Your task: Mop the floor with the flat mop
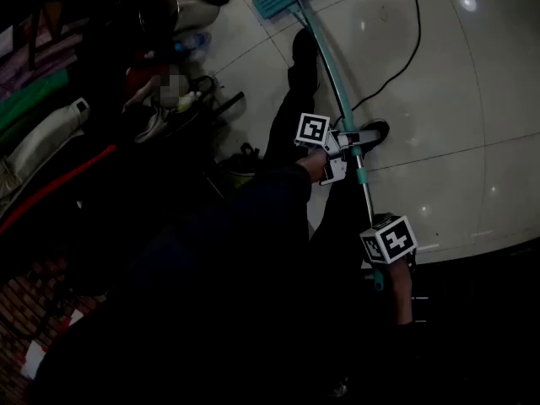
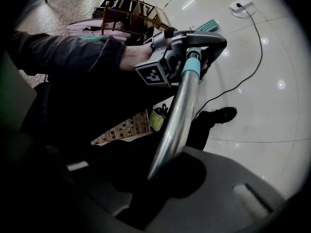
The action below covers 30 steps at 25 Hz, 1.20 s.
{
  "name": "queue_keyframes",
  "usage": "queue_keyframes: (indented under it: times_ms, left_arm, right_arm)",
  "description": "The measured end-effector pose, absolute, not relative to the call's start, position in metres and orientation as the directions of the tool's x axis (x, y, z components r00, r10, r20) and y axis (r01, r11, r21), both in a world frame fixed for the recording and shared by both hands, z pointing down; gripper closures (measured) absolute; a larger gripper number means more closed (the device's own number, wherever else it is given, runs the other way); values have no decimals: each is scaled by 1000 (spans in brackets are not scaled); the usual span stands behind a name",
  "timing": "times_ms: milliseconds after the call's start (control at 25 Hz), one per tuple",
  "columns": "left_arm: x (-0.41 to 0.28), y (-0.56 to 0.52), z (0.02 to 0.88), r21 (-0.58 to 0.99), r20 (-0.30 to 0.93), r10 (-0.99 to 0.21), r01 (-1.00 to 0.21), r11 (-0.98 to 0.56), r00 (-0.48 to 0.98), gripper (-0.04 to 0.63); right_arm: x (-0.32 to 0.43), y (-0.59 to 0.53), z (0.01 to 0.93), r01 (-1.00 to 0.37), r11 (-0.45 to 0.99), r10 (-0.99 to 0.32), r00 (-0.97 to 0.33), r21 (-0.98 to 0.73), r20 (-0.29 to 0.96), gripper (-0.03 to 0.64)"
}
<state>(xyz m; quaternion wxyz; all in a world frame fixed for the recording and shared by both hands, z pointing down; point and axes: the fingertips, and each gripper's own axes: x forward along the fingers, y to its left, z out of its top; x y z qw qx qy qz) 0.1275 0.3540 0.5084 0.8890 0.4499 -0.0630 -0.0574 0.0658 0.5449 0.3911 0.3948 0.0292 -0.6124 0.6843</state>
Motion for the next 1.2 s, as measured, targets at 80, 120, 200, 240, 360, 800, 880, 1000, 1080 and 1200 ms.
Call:
queue_keyframes:
  times_ms: [80,120,200,240,360,800,880,1000,1080,1200]
  left_arm:
    - [121,341,513,806,59,-159,47,590,985,594]
    - [118,334,515,805,60,-161,47,591,985,594]
    - [110,317,518,801,68,-171,48,597,983,594]
    - [107,305,520,799,72,-180,52,599,981,594]
    - [97,261,524,799,68,-222,80,596,973,594]
    - [31,66,542,816,29,-219,104,569,975,594]
    - [19,35,545,818,13,-208,110,565,978,594]
    - [1,-5,549,822,-10,-184,113,559,983,594]
    - [-10,-31,554,827,0,-192,108,552,981,594]
    - [-26,-72,567,837,27,-246,113,535,969,594]
  right_arm:
    - [59,533,395,-591,57,506,-678,-805,533,537]
    - [56,526,396,-597,51,507,-676,-801,535,536]
    - [48,509,398,-601,33,506,-680,-799,531,535]
    - [44,497,399,-599,27,504,-683,-800,528,535]
    - [34,455,403,-610,25,505,-676,-792,537,535]
    - [-37,261,428,-618,55,479,-673,-784,564,535]
    - [-50,232,435,-628,58,473,-668,-776,575,535]
    - [-69,192,444,-633,66,465,-665,-771,585,537]
    - [-81,166,450,-623,78,453,-673,-778,585,536]
    - [-99,128,463,-606,93,431,-691,-790,581,537]
